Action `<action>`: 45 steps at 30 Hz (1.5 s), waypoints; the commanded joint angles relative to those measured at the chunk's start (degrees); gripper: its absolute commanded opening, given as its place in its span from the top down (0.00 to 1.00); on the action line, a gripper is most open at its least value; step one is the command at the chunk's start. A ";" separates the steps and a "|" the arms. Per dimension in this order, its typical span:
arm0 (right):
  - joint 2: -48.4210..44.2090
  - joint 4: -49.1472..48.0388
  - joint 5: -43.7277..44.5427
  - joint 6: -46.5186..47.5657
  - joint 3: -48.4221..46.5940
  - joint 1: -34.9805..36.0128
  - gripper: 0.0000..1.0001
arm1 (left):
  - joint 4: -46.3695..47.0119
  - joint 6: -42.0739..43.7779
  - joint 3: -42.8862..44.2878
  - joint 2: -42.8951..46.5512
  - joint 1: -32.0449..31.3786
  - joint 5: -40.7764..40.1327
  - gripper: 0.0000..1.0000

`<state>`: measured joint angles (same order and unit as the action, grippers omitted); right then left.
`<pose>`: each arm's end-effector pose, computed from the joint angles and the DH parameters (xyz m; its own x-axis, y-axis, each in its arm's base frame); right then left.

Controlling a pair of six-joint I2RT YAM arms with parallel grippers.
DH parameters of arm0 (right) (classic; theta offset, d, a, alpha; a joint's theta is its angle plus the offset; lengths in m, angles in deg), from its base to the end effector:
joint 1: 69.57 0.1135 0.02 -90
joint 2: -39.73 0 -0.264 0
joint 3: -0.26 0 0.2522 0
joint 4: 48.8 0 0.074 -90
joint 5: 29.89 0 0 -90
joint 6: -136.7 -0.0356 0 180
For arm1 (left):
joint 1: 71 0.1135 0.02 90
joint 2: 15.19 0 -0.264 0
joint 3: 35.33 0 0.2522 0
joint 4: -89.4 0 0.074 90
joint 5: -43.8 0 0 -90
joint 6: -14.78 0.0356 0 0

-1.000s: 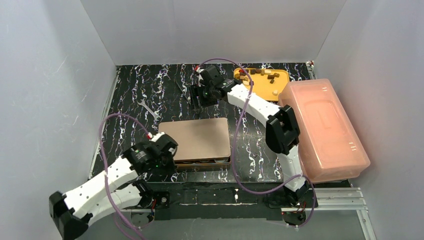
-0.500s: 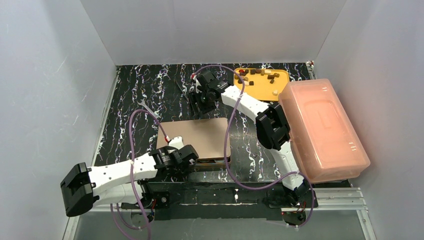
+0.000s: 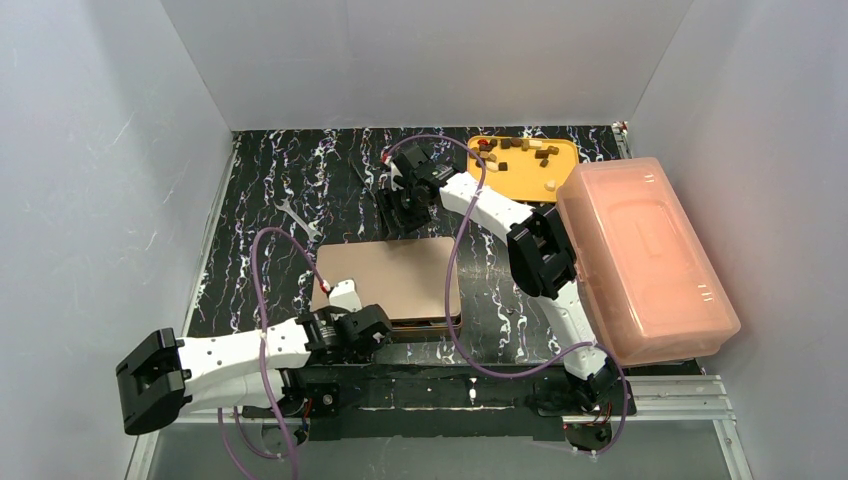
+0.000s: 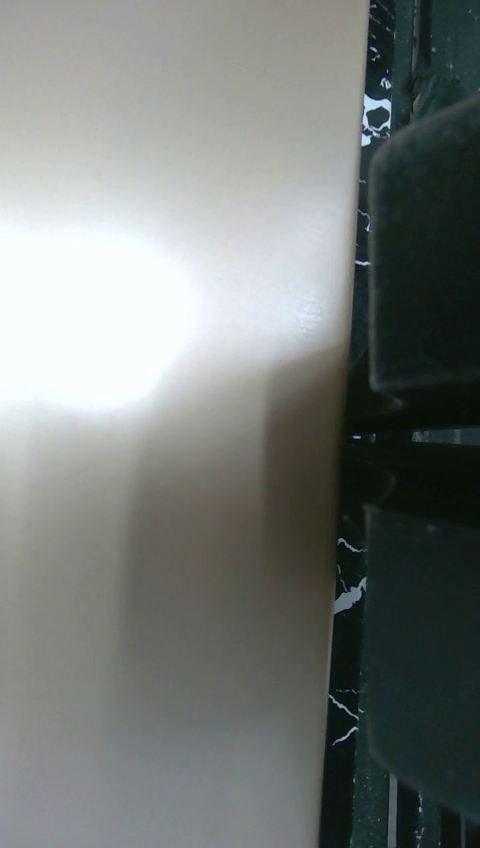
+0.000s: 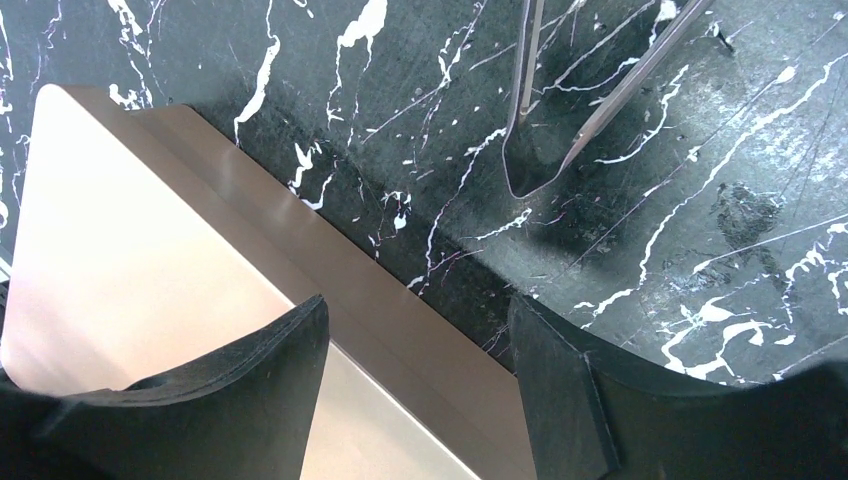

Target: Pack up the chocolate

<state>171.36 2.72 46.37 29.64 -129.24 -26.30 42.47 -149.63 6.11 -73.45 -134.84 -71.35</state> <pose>0.3668 0.3569 0.2140 -0.7860 -0.3486 -0.5105 -0.5625 0.7459 0.3568 0.0883 -0.1455 0.1698 -0.8090 -0.3306 -0.4860 -0.1848 0.9280 -0.3236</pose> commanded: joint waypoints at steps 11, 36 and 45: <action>-3.45 0.31 -2.68 1.54 3.53 1.37 0.27 | 3.87 -1.62 -2.68 1.80 0.25 -7.93 1.00; -4.16 1.51 0.29 2.88 0.78 0.51 0.22 | -11.58 17.52 9.47 6.93 2.57 8.71 1.00; -4.10 3.24 0.54 3.00 -2.13 -0.55 0.18 | -23.88 18.16 23.11 5.72 10.89 3.14 0.80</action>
<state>168.74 4.23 47.12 31.83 -127.12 -26.33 27.94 -132.06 24.36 -67.06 -129.96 -64.05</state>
